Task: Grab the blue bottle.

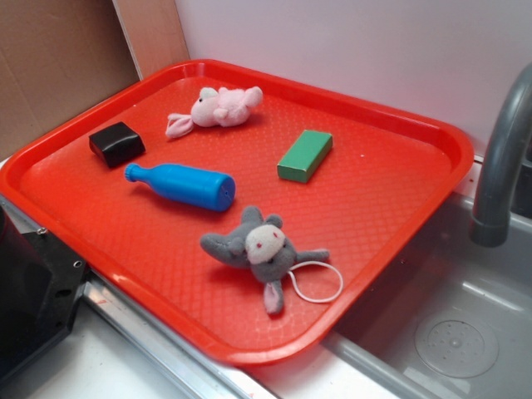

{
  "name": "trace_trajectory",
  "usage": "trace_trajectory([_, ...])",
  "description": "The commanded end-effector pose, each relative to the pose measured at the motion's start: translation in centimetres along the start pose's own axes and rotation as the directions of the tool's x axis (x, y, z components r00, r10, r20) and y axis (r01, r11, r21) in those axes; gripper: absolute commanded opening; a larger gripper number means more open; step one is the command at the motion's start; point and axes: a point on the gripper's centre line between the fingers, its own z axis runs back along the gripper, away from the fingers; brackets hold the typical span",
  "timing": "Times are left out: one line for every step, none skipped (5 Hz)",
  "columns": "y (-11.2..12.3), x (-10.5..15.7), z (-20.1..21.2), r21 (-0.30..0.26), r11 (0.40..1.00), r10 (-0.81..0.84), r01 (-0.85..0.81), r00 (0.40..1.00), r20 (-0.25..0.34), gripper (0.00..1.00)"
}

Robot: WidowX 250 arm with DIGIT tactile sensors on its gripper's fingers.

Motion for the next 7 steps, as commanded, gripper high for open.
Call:
trace_trajectory([0.0, 0.0, 0.0, 0.000, 1.000, 0.000, 0.000, 1.000, 0.000, 1.00])
trace_trajectory([-0.6, 3.1, -0.8, 0.001, 1.000, -0.007, 0.007, 1.000, -0.022, 1.00])
trace_trajectory([-3.5, 2.9, -1.1, -0.007, 0.992, -0.128, 0.128, 0.992, -0.005, 1.00])
trace_trajectory([-6.8, 1.1, -2.3, 0.016, 0.958, -0.285, 0.286, 0.958, -0.014, 1.00])
trace_trajectory([-8.6, -2.2, -2.9, -0.004, 0.919, -0.395, 0.395, 0.918, -0.022, 1.00])
trace_trajectory([-8.8, -4.3, -3.7, 0.016, 0.885, -0.464, 0.465, 0.885, -0.033, 1.00])
trace_trajectory([-5.8, -2.4, -7.0, 0.023, 0.833, -0.550, 0.552, 0.832, -0.072, 1.00])
